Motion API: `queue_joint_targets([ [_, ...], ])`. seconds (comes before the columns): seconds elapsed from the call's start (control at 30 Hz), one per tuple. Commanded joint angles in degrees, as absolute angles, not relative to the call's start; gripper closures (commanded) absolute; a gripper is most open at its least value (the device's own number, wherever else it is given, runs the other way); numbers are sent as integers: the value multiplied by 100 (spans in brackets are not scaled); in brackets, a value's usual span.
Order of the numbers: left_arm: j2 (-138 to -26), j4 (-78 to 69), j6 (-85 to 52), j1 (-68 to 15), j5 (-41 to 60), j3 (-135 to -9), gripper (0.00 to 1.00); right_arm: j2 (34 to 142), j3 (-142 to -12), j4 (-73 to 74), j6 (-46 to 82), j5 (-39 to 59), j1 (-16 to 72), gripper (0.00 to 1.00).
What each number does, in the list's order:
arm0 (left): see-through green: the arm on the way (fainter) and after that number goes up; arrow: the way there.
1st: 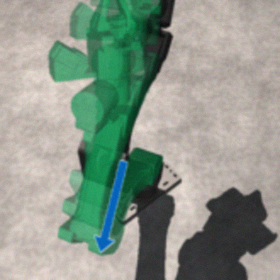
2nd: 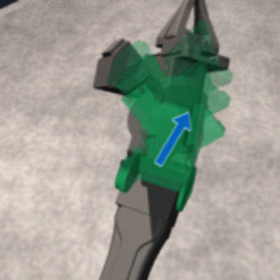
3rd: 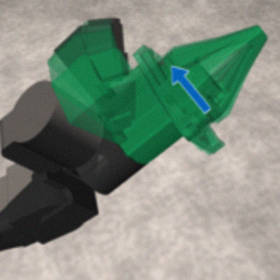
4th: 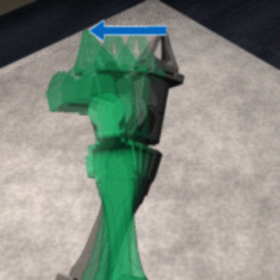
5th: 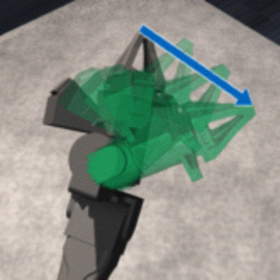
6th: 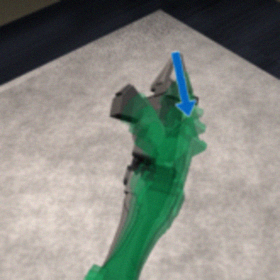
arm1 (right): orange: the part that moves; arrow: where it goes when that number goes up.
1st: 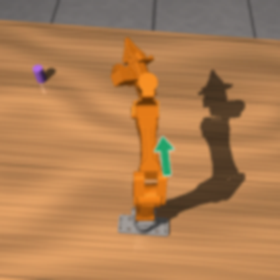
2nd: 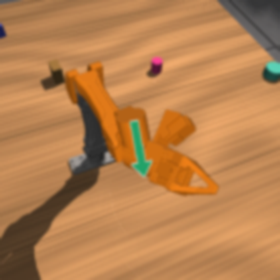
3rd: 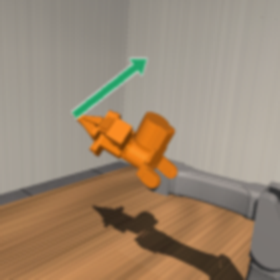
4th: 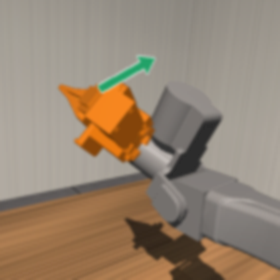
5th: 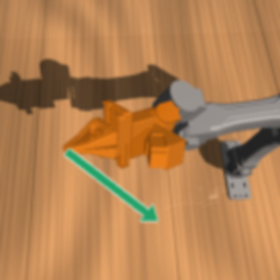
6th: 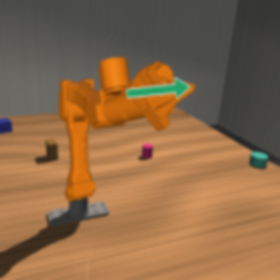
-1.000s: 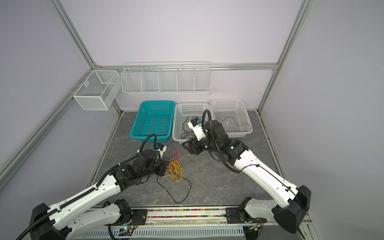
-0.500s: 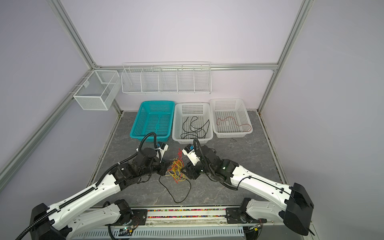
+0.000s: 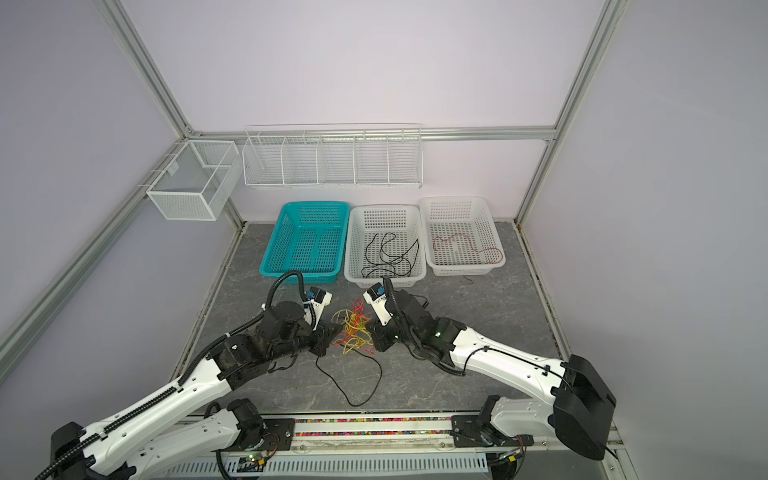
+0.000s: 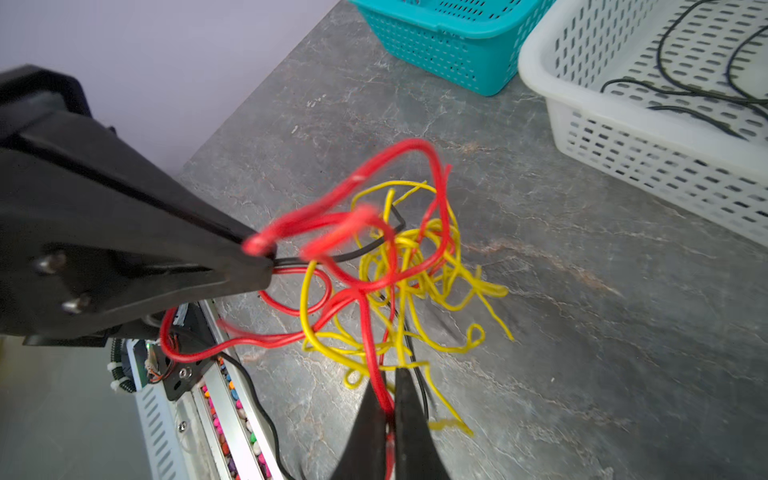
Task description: Untangle the cables
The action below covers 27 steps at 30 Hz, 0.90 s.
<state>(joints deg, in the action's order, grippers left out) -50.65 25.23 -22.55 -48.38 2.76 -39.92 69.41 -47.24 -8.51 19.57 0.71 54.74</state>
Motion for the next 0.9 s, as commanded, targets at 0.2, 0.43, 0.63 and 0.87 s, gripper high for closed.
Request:
queue_joint_targets([
  [0.2, -5057, 3051, -2533, -4821, -377, -3988, 100, 5645, -4403, -1470, 1981, -1517, 5378, 94],
  [0.43, -5090, 3242, -2580, -4820, -500, -4063, 100, 4874, -3967, -1638, 2388, -1577, 4914, 94],
  [0.63, -4969, 3226, -2447, -4825, -58, -4123, 100, 4745, -3672, -1933, 2663, -1650, 4580, 94],
  [0.87, -5472, 3917, -2304, -4820, 162, -4427, 100, 4326, -3394, -2202, 3065, -1873, 4019, 94],
])
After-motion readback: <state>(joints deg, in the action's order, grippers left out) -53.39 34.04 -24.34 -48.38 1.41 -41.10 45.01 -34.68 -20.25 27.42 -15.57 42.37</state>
